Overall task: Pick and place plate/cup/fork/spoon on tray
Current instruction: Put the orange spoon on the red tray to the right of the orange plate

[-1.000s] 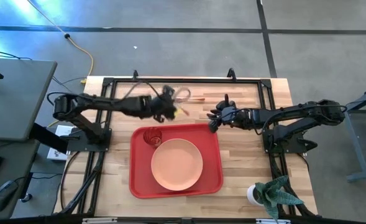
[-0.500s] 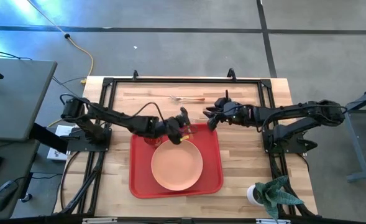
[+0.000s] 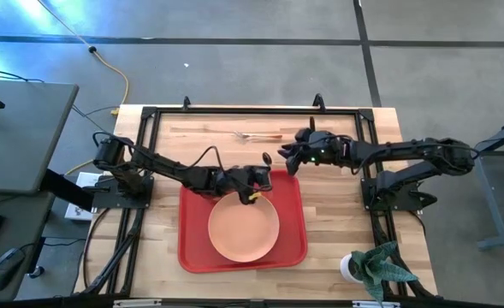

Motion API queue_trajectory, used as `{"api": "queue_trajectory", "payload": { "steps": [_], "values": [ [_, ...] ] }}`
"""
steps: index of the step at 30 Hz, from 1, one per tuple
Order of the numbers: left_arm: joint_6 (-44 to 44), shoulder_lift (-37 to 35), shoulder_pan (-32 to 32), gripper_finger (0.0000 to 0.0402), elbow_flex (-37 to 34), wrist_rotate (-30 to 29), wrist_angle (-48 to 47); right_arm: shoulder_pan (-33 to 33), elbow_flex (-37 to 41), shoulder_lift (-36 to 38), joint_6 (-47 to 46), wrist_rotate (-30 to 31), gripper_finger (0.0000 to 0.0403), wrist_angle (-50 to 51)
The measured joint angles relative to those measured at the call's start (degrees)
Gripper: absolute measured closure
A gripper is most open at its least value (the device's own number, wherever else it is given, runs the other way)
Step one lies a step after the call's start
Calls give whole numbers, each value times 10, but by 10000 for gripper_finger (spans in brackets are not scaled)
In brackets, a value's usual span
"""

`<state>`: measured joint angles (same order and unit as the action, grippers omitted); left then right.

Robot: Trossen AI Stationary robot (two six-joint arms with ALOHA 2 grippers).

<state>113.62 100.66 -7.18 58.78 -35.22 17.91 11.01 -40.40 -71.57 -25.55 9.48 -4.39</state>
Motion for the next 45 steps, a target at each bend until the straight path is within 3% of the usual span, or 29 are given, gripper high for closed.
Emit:
{"api": "queue_trajectory", "payload": {
  "steps": [9, 19, 23, 27, 33, 37, 41, 45],
  "values": [
    [14, -1, -5, 394, 1, 59, 25, 0, -40, 0, 32, -5, 279, -2],
    [21, 6, -7, 394, 12, 179, 70, -3, -90, -14, 37, -18, 279, 28],
    [32, 29, -13, 394, 33, 160, 68, -1, -142, -12, 35, -8, 279, 192],
    [105, 63, -17, 394, 44, 103, 68, -1, -182, -14, 18, 40, 279, 330],
    [171, 112, -10, 394, 56, 52, 65, -2, -241, -14, 3, 9, 279, 467],
    [168, 130, -11, 394, 72, 47, 66, -19, -262, -13, -1, -20, 278, 472],
    [113, 135, -8, 394, 90, 38, 84, -53, -246, -21, -16, 35, 278, 429],
    [82, 135, -1, 394, 92, 40, 93, -76, -244, -32, -11, 26, 278, 433]
  ]
}}
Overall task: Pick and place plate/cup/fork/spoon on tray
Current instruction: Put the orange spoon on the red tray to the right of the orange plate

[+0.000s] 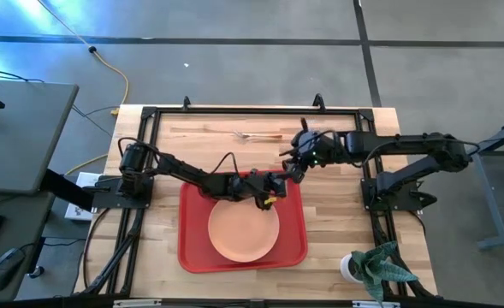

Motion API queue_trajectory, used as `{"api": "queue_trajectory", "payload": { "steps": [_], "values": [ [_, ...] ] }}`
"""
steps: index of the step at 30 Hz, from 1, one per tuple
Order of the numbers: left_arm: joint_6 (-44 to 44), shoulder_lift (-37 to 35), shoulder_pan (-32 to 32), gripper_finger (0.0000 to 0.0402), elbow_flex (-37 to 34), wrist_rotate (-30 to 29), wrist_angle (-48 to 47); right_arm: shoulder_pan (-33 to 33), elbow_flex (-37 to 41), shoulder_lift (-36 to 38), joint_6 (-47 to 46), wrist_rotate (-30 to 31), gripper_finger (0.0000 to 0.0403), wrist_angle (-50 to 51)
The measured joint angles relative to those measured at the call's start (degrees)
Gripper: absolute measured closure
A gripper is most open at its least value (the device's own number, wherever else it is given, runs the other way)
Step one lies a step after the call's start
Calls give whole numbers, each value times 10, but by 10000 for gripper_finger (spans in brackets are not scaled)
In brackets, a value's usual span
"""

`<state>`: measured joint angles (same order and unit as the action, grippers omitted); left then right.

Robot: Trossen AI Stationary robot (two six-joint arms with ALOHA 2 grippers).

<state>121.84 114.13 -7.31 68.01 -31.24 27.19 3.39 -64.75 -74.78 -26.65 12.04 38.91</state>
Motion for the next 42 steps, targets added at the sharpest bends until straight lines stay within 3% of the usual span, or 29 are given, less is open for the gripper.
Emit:
{"api": "queue_trajectory", "payload": {
  "steps": [3, 8, 17, 21, 25, 33, 42],
  "values": [
    [-1, 0, -1, 394, 0, -8, 2, -19, 0, 1, 0, -24, 278, -3],
    [-11, 0, -5, 394, 0, -8, 10, -40, 0, -6, -3, 37, 278, 12],
    [-18, 0, -11, 394, -1, -4, 51, -44, 0, -33, -4, 28, 279, 13],
    [-21, 0, -15, 394, -1, -4, 54, -44, 0, -33, -3, 27, 317, 14],
    [-68, 0, -16, 394, -1, -2, 53, -44, 0, -33, 1, 23, 390, 13],
    [-125, 0, -16, 394, -1, 12, 53, -47, 0, -33, 5, 14, 397, 17],
    [-306, 1, -36, 389, -1, -20, 77, -48, -3, -25, -6, 28, 400, 43]
  ]
}}
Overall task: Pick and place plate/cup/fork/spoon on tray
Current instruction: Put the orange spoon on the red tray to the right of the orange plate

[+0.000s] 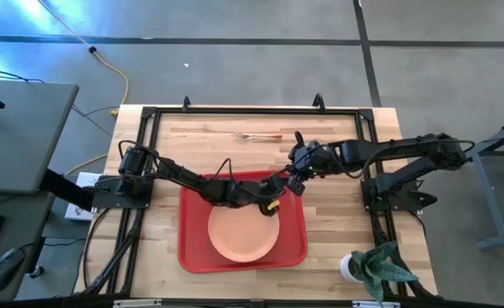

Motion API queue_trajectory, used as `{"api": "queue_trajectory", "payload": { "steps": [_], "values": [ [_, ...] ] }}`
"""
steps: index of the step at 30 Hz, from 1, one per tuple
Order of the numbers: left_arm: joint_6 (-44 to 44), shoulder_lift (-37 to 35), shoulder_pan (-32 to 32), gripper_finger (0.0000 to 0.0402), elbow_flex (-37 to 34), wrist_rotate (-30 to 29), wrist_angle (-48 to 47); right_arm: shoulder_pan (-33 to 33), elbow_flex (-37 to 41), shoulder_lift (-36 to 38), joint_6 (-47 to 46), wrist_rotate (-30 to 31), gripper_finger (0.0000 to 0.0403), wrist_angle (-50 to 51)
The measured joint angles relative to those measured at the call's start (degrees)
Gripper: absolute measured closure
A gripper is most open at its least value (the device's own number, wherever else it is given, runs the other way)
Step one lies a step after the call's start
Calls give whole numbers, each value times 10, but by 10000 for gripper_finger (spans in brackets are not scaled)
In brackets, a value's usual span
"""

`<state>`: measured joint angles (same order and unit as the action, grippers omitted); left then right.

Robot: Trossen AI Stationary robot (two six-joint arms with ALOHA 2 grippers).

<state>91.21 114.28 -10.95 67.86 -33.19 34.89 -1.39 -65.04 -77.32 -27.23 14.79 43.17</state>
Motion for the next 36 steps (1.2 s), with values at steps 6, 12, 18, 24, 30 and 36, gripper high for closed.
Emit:
{"api": "queue_trajectory", "payload": {
  "steps": [6, 12, 18, 24, 30, 36],
  "values": [
    [-165, -3, -13, 343, -6, -80, 13, -7, 2, 1, -27, 77, 402, 69],
    [-252, -15, -33, 292, -6, -115, -21, -34, 3, 0, -87, 115, 402, 78],
    [-414, -104, -47, 272, -39, -70, -105, -63, 45, 7, -99, 42, 403, -15],
    [-551, -247, -39, 285, -128, 34, -131, -52, 160, 26, -104, -94, 403, -216],
    [-638, -382, -29, 300, -204, 38, -144, -23, 275, 22, -139, -151, 403, -342],
    [-695, -491, -42, 307, -234, 34, -150, -22, 363, 15, -203, -184, 403, -468]
  ]
}}
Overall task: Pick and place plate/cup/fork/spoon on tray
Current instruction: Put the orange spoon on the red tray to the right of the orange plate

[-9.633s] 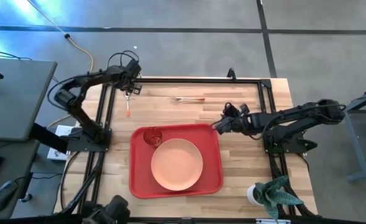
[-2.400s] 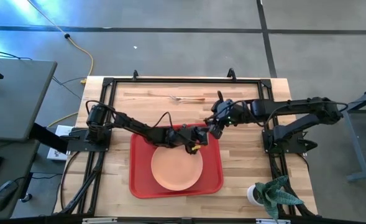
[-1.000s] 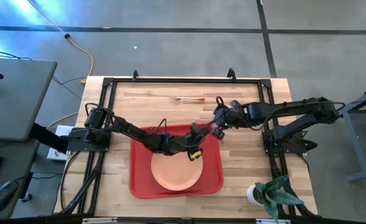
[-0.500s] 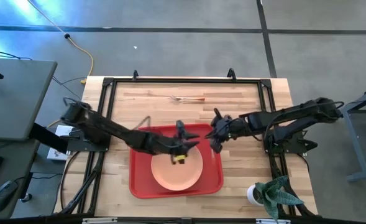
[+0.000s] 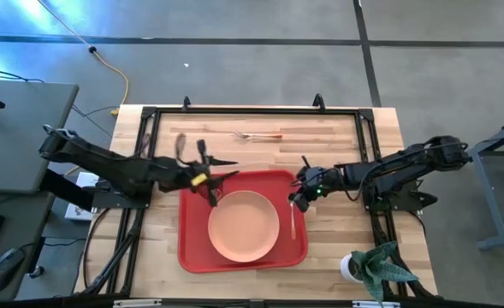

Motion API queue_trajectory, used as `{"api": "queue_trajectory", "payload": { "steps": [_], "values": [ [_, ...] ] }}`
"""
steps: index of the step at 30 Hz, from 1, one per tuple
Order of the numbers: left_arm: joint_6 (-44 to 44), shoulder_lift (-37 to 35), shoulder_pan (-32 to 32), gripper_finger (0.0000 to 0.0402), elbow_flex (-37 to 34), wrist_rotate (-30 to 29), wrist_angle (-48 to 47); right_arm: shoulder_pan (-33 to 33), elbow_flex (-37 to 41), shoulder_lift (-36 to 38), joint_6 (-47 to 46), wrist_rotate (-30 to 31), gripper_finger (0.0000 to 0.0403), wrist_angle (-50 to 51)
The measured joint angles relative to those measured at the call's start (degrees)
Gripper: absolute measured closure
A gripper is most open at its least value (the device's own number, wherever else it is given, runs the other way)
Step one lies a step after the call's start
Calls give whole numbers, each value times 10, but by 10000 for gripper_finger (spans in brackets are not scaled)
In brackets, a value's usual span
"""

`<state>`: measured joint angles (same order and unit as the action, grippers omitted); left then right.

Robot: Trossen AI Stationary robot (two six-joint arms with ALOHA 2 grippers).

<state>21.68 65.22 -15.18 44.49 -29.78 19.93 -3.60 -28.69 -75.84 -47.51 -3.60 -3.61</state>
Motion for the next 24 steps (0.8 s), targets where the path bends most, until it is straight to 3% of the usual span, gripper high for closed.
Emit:
{"api": "queue_trajectory", "payload": {
  "steps": [10, 14, 19, 24],
  "values": [
    [17, -52, -9, 308, -2, 1, -9, -9, 33, -7, 1, 0, 386, -29],
    [36, -35, -5, 306, -2, 1, -14, -9, 33, -7, 40, 1, 342, -21],
    [-4, -6, 11, 306, -2, -32, -38, -1, 31, -7, 87, 13, 272, -20],
    [-61, 17, 43, 307, -2, -65, -84, 16, 11, -7, 152, 46, 228, -18]
  ]
}}
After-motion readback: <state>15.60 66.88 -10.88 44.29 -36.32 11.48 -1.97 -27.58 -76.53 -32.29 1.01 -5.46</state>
